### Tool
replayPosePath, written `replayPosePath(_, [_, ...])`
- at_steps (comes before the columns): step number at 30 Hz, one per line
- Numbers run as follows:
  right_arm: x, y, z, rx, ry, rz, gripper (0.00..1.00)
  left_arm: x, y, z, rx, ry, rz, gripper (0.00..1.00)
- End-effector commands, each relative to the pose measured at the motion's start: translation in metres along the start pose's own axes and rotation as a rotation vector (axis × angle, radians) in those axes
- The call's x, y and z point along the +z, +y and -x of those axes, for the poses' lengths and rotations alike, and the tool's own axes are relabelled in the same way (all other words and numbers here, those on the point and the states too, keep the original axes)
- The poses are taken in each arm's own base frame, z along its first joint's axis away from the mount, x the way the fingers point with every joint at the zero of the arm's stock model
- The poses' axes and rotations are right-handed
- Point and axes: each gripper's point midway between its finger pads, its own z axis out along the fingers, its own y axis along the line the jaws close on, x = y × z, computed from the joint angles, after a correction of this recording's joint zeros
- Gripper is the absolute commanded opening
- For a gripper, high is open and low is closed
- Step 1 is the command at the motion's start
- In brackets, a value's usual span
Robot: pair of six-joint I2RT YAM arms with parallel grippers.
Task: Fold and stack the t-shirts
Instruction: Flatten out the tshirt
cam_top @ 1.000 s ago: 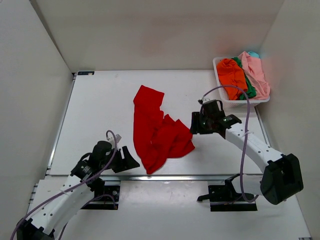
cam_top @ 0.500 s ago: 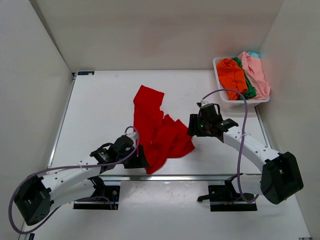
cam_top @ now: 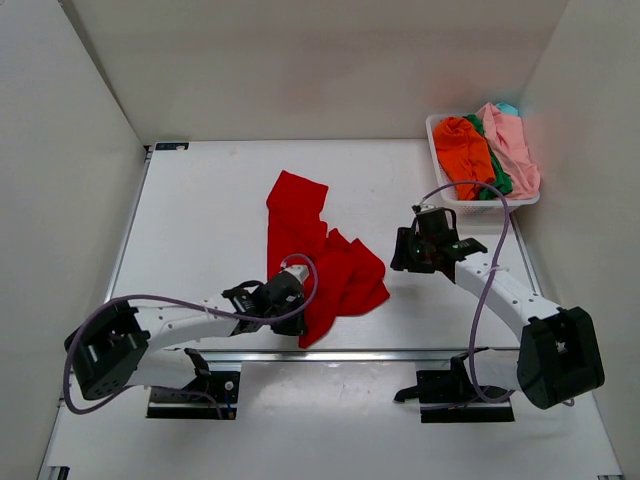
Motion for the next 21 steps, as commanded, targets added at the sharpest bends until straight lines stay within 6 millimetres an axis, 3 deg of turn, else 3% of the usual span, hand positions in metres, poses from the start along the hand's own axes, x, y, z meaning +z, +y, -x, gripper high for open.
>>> replayPosePath(1, [-0.003, -0.006, -0.001, -0.020, -0.016, -0.002, 0.44, -0.007, -0.020, 0.026, 0.032, -0.064, -0.036, 0.02])
replayPosePath(3, [-0.001, -0.011, -0.008, -0.014, 0.007, -0.018, 0.43, -0.024, -0.012, 0.041, 0.033, -0.102, 0.012, 0.00])
replayPosePath(5, [0.001, -0.011, -0.013, -0.020, 0.024, -0.016, 0.42, -0.059, -0.001, 0.079, 0.014, -0.208, 0.057, 0.00])
replayPosePath(7, [0.000, -0.008, -0.013, -0.022, 0.018, -0.003, 0.42, -0.112, 0.003, 0.118, -0.025, -0.354, 0.042, 0.00])
replayPosePath(9, [0.003, -0.004, -0.018, -0.017, 0.027, 0.015, 0.41, -0.163, 0.020, 0.153, -0.091, -0.469, 0.044, 0.00])
replayPosePath(12, [0.008, 0.015, -0.017, -0.018, 0.024, 0.082, 0.42, -0.204, 0.033, 0.170, -0.144, -0.551, 0.038, 0.00])
replayPosePath(13, [0.013, 0.022, -0.020, -0.011, 0.044, 0.107, 0.44, -0.206, 0.033, 0.167, -0.147, -0.547, 0.043, 0.00])
replayPosePath(17, [0.022, 0.050, 0.002, -0.036, 0.018, 0.158, 0.46, -0.217, 0.042, 0.158, -0.189, -0.597, 0.114, 0.00])
replayPosePath(21, [0.045, 0.051, 0.009, -0.038, 0.055, 0.105, 0.48, -0.225, 0.069, 0.147, -0.224, -0.625, 0.196, 0.00])
